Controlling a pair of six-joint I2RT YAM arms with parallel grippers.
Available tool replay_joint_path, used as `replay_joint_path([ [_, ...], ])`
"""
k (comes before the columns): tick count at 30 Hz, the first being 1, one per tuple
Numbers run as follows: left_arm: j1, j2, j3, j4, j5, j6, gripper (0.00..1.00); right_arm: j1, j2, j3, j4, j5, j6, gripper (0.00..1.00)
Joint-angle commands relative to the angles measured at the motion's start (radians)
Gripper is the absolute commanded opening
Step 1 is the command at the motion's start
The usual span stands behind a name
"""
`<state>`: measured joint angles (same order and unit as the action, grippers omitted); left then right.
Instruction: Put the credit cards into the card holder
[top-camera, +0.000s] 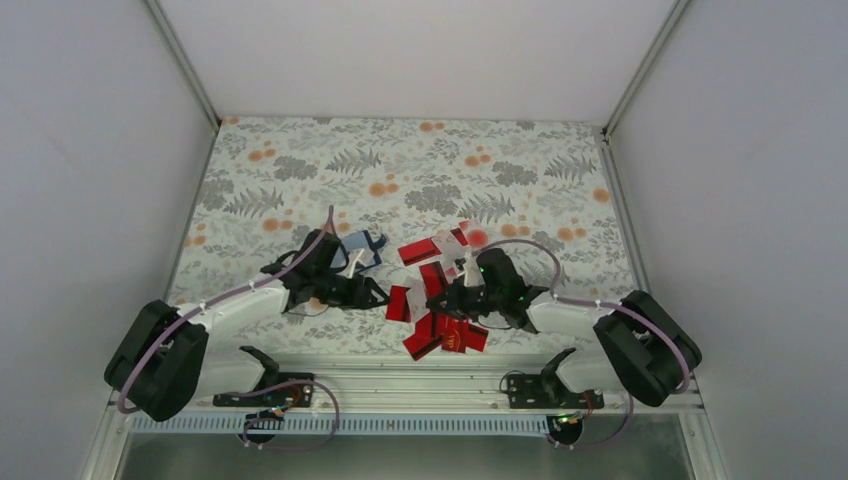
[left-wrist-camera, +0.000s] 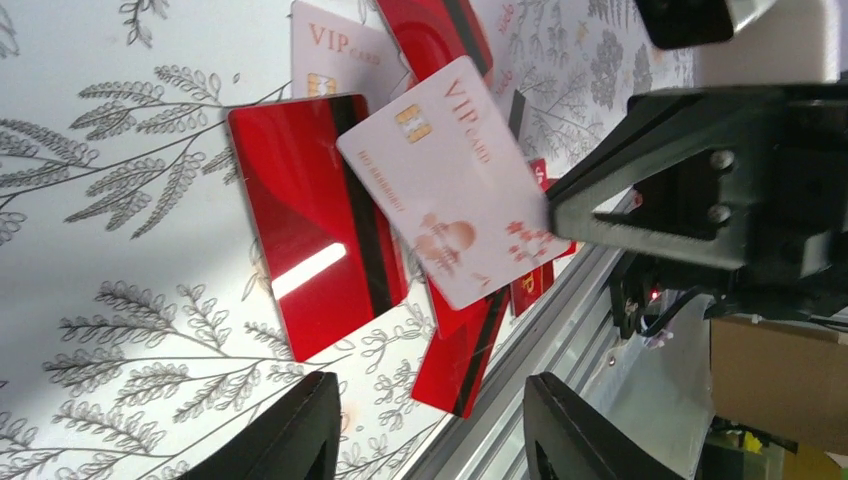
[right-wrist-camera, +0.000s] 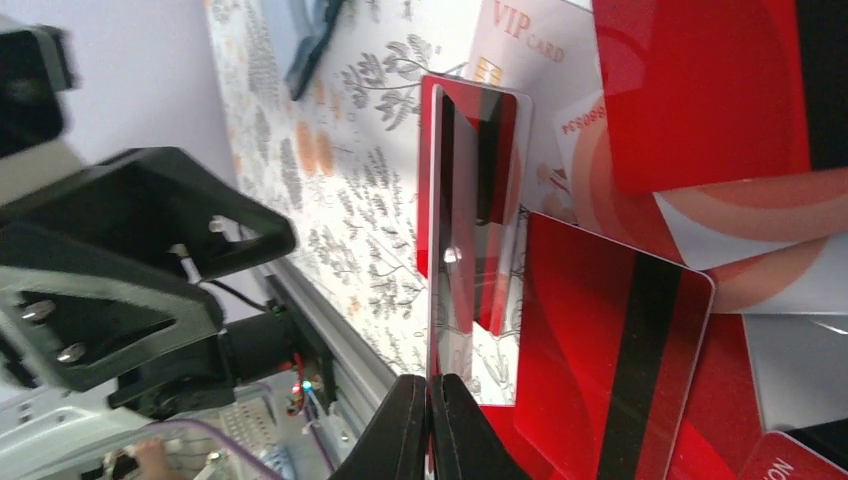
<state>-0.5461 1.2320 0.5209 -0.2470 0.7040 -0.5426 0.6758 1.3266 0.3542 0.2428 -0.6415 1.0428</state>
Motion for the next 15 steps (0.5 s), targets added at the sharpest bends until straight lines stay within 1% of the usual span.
replay_joint_path([
  [1, 0.028, -0.005, -0.04, 0.102, 0.077, -0.051, 0.51, -0.058, -0.005, -0.027, 0.145, -0.142, -0.01, 0.04],
  [6, 0.031, 0.054, -0.048, 0.183, 0.125, -0.086, 0.58, -0.109, 0.057, -0.012, 0.186, -0.246, -0.002, 0.04],
  [8, 0.031, 0.083, -0.044, 0.211, 0.135, -0.098, 0.59, -0.119, 0.078, 0.018, 0.139, -0.262, -0.026, 0.04],
  [9, 0.031, 0.099, -0.041, 0.218, 0.134, -0.099, 0.59, -0.121, 0.089, 0.036, 0.115, -0.267, -0.045, 0.04],
  [13, 0.031, 0.183, -0.016, 0.236, 0.13, -0.093, 0.5, -0.139, 0.131, 0.068, 0.092, -0.307, -0.078, 0.04],
  [15, 0.031, 0.199, -0.011, 0.258, 0.132, -0.106, 0.49, -0.152, 0.152, 0.072, 0.1, -0.329, -0.071, 0.04],
])
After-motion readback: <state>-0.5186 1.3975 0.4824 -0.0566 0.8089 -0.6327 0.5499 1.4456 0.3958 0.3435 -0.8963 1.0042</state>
